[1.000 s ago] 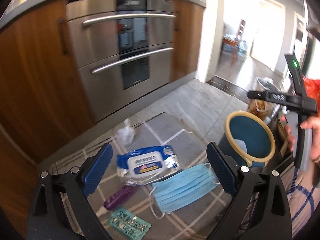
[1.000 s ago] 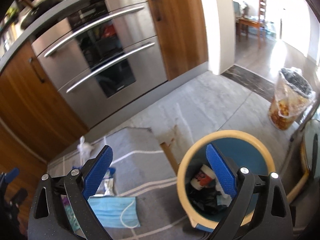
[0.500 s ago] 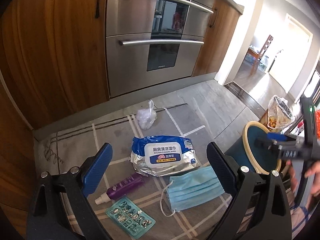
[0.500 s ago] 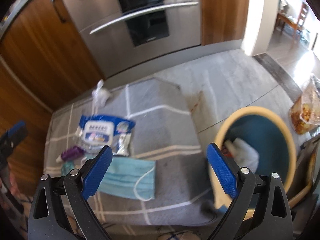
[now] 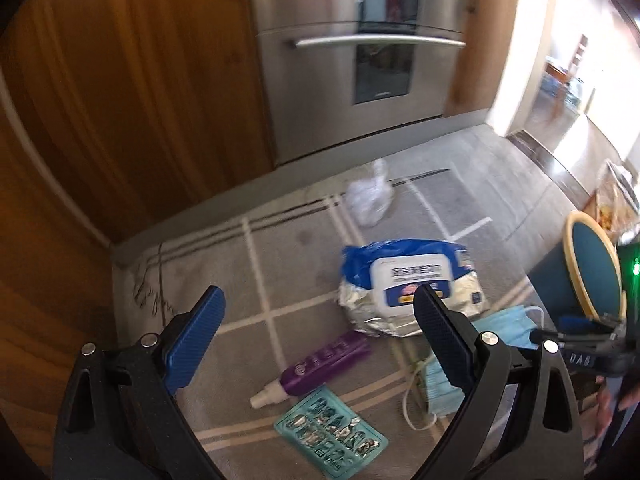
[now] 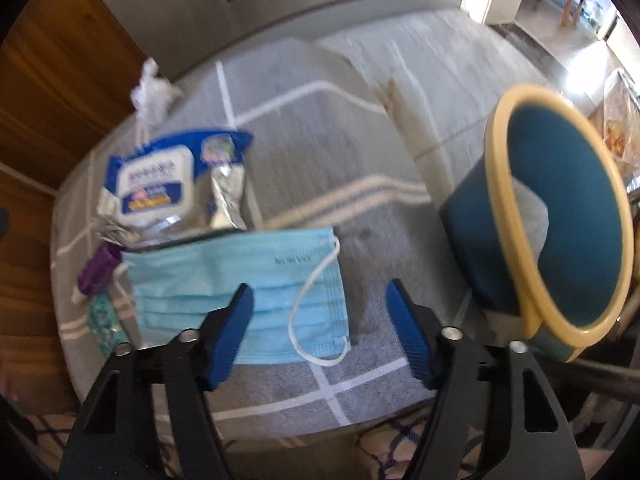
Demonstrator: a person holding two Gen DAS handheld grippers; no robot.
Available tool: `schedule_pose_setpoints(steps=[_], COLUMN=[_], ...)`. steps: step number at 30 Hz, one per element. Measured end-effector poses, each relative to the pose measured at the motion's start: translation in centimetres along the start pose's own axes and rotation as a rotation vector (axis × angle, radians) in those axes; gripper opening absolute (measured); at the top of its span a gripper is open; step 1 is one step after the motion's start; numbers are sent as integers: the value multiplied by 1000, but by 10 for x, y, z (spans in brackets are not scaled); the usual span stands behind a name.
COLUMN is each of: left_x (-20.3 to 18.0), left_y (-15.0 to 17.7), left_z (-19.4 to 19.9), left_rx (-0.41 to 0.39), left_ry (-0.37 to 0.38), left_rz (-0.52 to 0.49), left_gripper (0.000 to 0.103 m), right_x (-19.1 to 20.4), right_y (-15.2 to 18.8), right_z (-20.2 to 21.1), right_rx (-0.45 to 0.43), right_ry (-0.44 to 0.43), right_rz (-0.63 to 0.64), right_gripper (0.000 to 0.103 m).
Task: Collect trash
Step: 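Move both tools back over the blue mask and purple bottle on the cloth, then grasp the purple bottle with the left tool while the right tool grasps the blue mask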
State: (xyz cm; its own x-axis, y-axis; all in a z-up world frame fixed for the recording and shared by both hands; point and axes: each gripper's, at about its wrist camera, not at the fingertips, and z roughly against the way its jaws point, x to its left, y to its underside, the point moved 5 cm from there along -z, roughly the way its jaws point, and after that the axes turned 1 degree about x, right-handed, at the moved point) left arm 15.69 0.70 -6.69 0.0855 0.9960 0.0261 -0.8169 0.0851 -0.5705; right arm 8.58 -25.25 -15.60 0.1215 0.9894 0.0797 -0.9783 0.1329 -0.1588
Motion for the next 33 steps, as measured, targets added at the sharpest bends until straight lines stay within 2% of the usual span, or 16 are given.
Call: schedule_pose_setpoints(steps=[2, 4, 5, 7, 10, 15, 19, 23, 26, 30, 33], left_x=[10, 15, 15, 14, 7, 3, 5, 2, -3, -4, -8], left_y=[1, 1, 2, 3, 4, 9, 12, 22, 41, 65, 75], left_z=[-3, -5, -5, -7, -7, -13, -16, -25, -39, -62, -72], left_rx=[18, 29, 35, 41, 48, 76, 92, 123, 163, 239, 262], left_ry=[13, 28, 34, 27, 26, 12, 10, 41, 55, 74, 76], left_rz=[56, 95, 104, 92, 70, 33, 31, 5, -59, -108, -164], left_gripper=[94, 94, 94, 94, 94, 94, 94, 94, 93, 87, 85], right_x=[-6, -9, -9, -7, 1, 15, 13, 12, 6, 10, 17], right_y=[4, 6, 7, 7, -3, -17, -21, -29, -34, -38, -38], right_z=[-11, -18, -19, -15, 8, 48, 60, 71, 79, 89, 91], right_rx=[49, 81, 88, 69, -13, -149, -180, -217, -236, -255, -262], right_ry=[3, -1, -6, -19, -65, -152, -163, -177, -189, -223, -226], right_rz=[-22, -28, -23, -6, 21, 59, 47, 43, 22, -5, 10], right_gripper=[50, 31, 27, 10, 2, 2, 2, 2, 2, 2, 2])
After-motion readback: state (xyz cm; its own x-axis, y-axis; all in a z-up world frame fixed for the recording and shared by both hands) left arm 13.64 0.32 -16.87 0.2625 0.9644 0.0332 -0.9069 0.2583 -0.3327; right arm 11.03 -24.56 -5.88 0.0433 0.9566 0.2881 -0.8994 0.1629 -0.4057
